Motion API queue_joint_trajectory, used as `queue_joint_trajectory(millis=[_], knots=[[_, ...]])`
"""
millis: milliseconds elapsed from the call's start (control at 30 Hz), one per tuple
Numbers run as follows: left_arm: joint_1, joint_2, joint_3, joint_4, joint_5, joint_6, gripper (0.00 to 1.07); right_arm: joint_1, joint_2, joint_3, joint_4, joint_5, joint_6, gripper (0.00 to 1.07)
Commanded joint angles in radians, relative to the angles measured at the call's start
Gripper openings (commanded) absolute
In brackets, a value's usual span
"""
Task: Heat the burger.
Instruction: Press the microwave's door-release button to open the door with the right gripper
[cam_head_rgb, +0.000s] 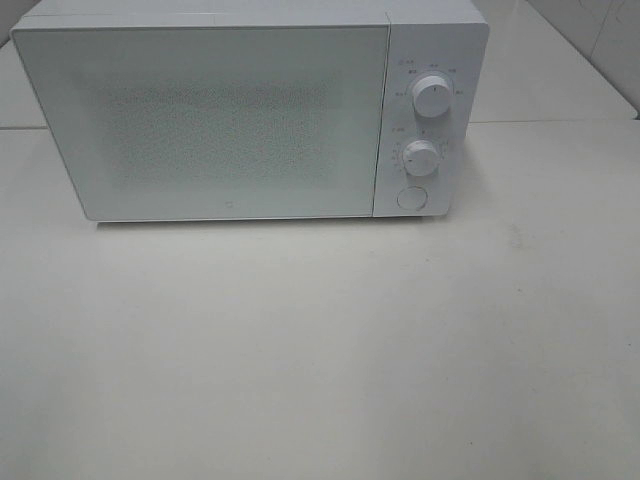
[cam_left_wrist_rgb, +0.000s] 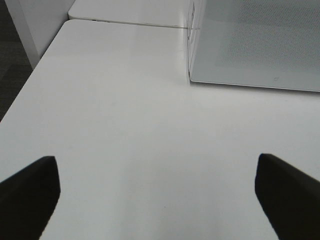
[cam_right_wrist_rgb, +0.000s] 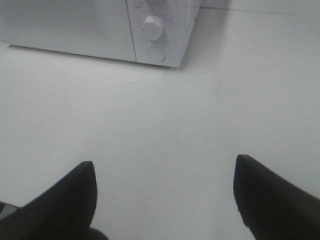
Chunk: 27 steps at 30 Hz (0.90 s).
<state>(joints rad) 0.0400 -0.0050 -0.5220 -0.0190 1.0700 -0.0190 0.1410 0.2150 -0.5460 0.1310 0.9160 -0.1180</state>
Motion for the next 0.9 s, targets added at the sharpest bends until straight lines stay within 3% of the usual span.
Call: queue_joint_trajectory(millis=[33, 233, 500, 900], knots=[[-0.001, -0.019, 0.004, -0.009, -0.001, 0.002, 0.98, -0.013, -0.036, 0.009, -0.019, 0.008, 0.009, 0.75], [-0.001, -0.019, 0.004, -0.009, -0.001, 0.002, 0.98, -0.015, -0.137, 0.019, -0.019, 0.016, 0.011, 0.75], [-0.001, -0.019, 0.004, -0.009, -0.001, 0.002, 0.98, -0.083, -0.247, 0.045, -0.044, 0.08, 0.057, 0.75], [-0.001, -0.018, 0.004, -0.009, -0.001, 0.002, 0.98, -0.086, -0.247, 0.045, -0.066, 0.08, 0.084, 0.74]])
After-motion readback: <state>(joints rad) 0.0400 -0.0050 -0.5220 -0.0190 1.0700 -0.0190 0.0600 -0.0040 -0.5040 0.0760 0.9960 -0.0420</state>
